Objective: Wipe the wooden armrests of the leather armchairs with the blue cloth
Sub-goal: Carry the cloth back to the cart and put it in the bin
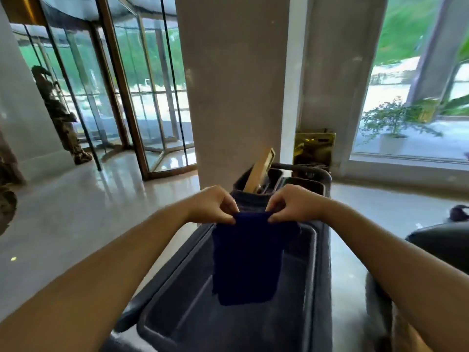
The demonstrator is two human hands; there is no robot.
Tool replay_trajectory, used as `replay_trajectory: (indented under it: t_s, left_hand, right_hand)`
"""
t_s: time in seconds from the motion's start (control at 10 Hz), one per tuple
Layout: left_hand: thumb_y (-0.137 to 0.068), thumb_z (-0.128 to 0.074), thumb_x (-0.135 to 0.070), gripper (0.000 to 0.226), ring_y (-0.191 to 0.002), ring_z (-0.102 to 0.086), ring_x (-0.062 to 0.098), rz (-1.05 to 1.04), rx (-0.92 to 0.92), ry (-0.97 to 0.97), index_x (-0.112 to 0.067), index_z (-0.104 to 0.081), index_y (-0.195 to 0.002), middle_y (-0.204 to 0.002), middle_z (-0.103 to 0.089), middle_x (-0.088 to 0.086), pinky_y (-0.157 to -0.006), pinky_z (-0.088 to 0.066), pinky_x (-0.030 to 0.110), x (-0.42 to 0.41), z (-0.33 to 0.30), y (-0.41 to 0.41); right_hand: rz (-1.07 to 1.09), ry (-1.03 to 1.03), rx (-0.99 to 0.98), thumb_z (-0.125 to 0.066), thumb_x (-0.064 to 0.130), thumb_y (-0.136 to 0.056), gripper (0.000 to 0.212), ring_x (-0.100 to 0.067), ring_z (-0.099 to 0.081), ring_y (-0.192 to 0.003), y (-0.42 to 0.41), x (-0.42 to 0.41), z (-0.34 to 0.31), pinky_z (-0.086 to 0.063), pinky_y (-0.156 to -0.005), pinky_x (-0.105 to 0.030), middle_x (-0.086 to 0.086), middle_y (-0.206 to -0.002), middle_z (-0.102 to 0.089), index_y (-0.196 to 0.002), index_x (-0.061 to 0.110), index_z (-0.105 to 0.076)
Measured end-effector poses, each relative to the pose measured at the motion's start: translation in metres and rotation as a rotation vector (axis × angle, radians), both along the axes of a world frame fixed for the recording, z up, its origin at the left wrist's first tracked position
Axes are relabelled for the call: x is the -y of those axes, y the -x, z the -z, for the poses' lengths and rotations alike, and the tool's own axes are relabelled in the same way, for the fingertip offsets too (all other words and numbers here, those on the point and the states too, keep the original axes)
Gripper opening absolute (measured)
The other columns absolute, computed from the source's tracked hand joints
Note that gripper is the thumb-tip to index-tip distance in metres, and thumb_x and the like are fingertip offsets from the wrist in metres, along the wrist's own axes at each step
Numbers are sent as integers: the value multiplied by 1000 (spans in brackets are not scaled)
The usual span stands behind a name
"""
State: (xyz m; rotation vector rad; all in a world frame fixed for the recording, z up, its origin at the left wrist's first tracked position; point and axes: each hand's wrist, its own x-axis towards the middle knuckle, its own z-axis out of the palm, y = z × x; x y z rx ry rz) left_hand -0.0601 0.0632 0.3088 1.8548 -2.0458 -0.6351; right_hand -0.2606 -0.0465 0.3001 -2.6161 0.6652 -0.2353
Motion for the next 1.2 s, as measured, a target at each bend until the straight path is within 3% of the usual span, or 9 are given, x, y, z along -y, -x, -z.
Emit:
replay_trajectory:
  t_s: [0.1,0.4,0.5,0.6,0.7,0.8,1.0,1.2]
  left_hand:
    - [-79,-65,-14,15,-78,-67,11,114,-11,-51,-14,-73,-92,-83,-73,0,-78,-56,26,33,32,-21]
    - [-75,-69,-13,18,-62,-58,-6,256,-23,-188,-15,-72,-93,-77,-68,-6,-63,-46,12,103,123,-49]
    - [-75,-68,-11,20,-74,-62,5,259,-31,-240,-12,-71,-94,-87,-72,3,-72,-51,19,117,158,-47]
    - [-74,-67,-10,20,-75,-62,8,265,-25,-307,-10,-71,-94,-91,-73,8,-73,-52,22,127,197,-44]
    - [-74,-66,-12,19,-70,-58,3,255,-2,-354,-12,-72,-92,-90,-73,7,-60,-44,9,133,234,-41]
    - [-74,-65,-14,17,-71,-59,3,226,-5,-392,-16,-72,-89,-87,-72,2,-62,-45,12,138,265,-42]
    - [-77,-67,-18,17,-77,-60,3,203,-6,-445,-20,-70,-94,-85,-65,-8,-64,-43,12,147,301,-46]
    - [-74,-72,-22,17,-77,-61,0,167,-38,-480,-22,-69,-91,-84,-65,-10,-64,-46,11,152,296,-49]
  right_hand:
    - [153,-82,-19,-73,21,-73,12,13,-55,-58,-10,8,33,-40,-59,-3,19,-65,-61,-84,17,-73]
    - [474,-244,-81,-72,18,-73,16,-3,-57,-68,-26,17,121,-39,-60,-8,2,-76,-69,-88,15,-73]
    - [525,-311,-105,-72,17,-71,15,1,-54,-61,-26,24,155,-37,-54,-2,6,-71,-64,-86,14,-72]
    - [562,-362,-149,-73,18,-71,17,-1,-56,-65,-26,31,192,-37,-55,-1,2,-78,-68,-87,13,-72]
    - [581,-397,-204,-72,19,-72,21,-9,-62,-78,-28,38,228,-43,-66,-12,-5,-91,-73,-92,13,-71]
    - [583,-425,-234,-72,20,-73,25,-16,-63,-88,-31,46,256,-43,-72,-18,-7,-96,-71,-96,11,-70]
    - [575,-444,-260,-72,23,-73,21,-11,-61,-80,-40,57,291,-42,-68,-17,-6,-92,-72,-92,14,-71]
    - [590,-460,-251,-74,22,-70,19,-10,-61,-78,-40,65,283,-46,-69,-18,-5,-90,-72,-87,14,-71]
